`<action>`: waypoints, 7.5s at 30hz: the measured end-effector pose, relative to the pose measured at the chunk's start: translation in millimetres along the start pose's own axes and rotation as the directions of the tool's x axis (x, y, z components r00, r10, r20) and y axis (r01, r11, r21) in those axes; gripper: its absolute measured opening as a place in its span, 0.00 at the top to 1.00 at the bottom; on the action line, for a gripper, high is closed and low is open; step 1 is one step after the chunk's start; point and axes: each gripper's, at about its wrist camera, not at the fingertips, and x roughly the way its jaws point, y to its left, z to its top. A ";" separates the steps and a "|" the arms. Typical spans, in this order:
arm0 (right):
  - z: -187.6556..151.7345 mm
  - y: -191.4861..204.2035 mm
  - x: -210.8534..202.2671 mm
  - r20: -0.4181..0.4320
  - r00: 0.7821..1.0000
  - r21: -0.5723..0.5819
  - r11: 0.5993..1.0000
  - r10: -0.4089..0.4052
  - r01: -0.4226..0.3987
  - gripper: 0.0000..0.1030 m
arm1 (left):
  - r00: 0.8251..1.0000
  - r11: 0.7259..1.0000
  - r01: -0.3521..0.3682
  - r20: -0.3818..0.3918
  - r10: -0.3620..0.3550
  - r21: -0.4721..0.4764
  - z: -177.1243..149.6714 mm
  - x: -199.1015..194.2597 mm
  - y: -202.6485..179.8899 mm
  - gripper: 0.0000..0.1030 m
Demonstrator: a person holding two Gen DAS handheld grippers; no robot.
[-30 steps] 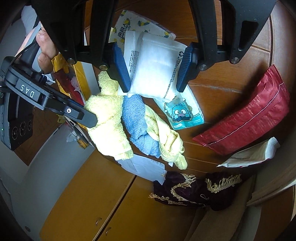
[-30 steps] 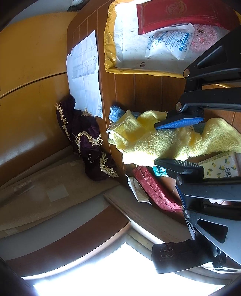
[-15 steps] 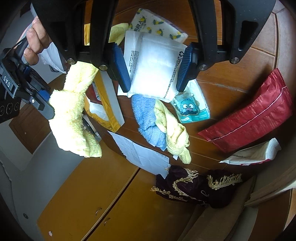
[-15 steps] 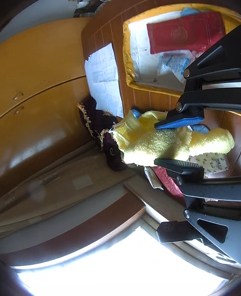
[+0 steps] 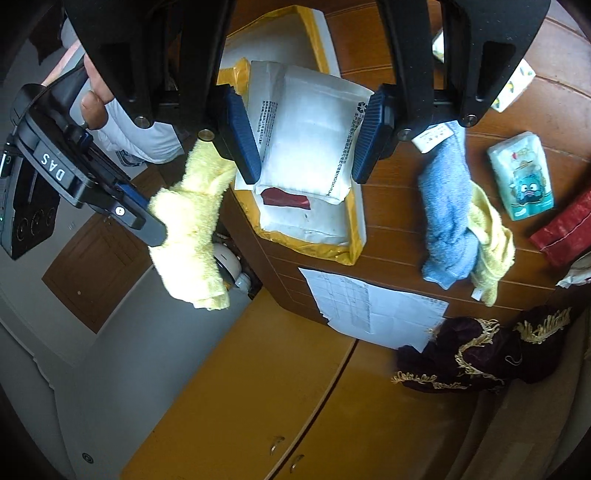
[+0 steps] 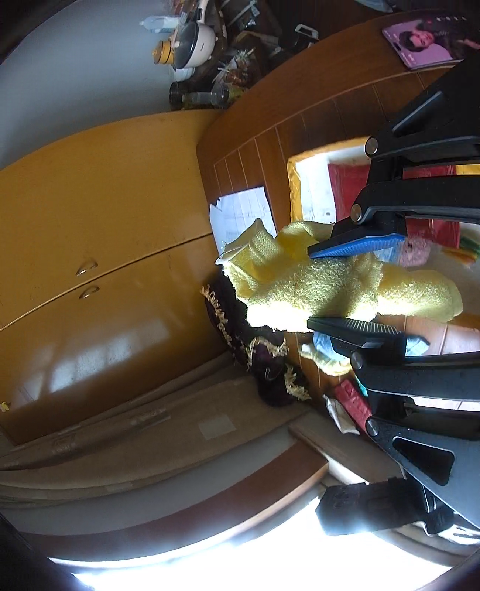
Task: Organize soft objects
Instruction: 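Carry the white pad and yellow towel into the tray and open both tools, then move left tool to the lemon-print tissue pack while right tool moves to the blue towel, then grasp the tissue pack with left tool while right tool grasps the blue towel, then lift the tissue pack with left tool while right tool carries the blue towel toward the tray, then lower the tissue pack and blue towel into the tray and open both tools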
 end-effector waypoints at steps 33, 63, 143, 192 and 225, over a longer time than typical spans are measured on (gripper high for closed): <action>-20.0 -47.2 59.4 -0.081 0.996 0.127 0.992 0.027 -0.017 0.50 | 0.994 0.999 0.008 -0.106 -0.012 -0.035 -23.4 55.1 -18.0 0.30; -81.0 64.6 76.7 -0.215 0.948 0.056 0.972 0.235 -0.228 0.38 | 0.940 0.907 -0.342 -0.079 0.333 -0.246 -85.7 -32.4 88.7 0.30; -66.0 69.0 142.1 -0.226 0.928 0.136 0.953 0.297 -0.272 0.83 | 0.910 0.900 -0.356 0.125 0.395 -0.251 -60.5 -48.1 131.2 0.48; -50.2 51.9 45.7 -0.029 0.957 0.086 0.954 0.289 -0.286 0.83 | 0.900 0.898 -0.370 0.149 0.410 -0.239 -62.0 -50.9 126.7 0.48; -17.2 -34.3 -16.3 0.083 0.995 0.125 0.990 0.059 -0.069 0.83 | 0.996 0.995 -0.091 -0.005 0.091 0.036 -16.6 24.3 -24.7 0.48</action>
